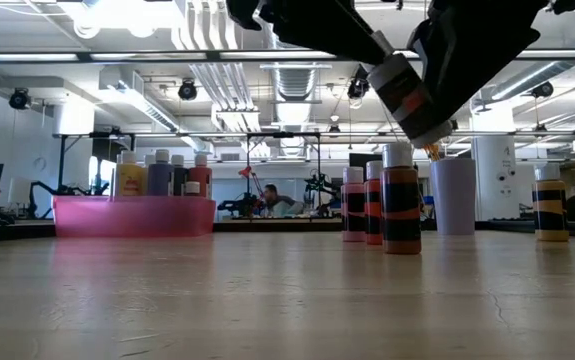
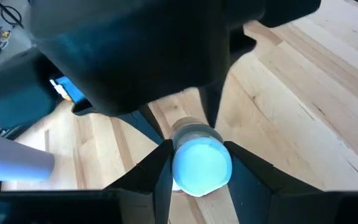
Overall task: Pick & Place Paint Supplies
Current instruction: Put the small white paint bottle into the pink bin
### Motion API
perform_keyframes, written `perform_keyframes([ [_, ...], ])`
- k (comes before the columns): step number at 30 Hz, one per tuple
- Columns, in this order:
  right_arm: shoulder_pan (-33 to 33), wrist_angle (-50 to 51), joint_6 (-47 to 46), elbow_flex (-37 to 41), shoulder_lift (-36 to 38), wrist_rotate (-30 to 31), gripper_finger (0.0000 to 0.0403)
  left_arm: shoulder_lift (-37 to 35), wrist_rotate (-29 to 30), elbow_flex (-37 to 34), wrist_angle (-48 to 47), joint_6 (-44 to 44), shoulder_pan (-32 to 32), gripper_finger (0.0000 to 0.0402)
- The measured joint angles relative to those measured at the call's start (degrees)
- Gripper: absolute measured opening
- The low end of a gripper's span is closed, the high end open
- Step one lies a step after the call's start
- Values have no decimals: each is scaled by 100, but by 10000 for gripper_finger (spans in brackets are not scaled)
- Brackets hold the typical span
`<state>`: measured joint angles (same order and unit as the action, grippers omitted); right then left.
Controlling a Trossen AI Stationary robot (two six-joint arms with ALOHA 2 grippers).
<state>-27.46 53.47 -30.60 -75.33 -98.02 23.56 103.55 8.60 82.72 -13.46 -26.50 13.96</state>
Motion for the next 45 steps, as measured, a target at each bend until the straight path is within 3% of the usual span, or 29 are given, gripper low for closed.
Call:
perform_keyframes([
  [5,-2,129,-233,0,2,-231,235,-110,56,251,-443,132,2,129],
  [11,-107,805,-973,2,13,-239,259,-352,877,1017,-2054,596,-1,129],
  [16,-208,951,-1170,46,15,76,269,-618,1593,1571,-3207,968,-43,129],
  [22,-219,960,-1071,67,15,425,268,-1096,1796,1633,-3932,1385,-411,129],
  [29,-216,951,-698,129,61,816,240,-1588,1719,1195,-4063,1559,-1251,129],
  [33,-227,672,-537,422,429,815,230,-1951,1157,766,-4041,1626,-1862,129],
  [38,-227,-213,-456,1340,1442,769,231,-2518,502,-86,-3435,1657,-2559,129],
  [45,-214,-2203,51,3012,3255,651,242,-3106,431,-1036,-3046,1974,-3353,129],
])
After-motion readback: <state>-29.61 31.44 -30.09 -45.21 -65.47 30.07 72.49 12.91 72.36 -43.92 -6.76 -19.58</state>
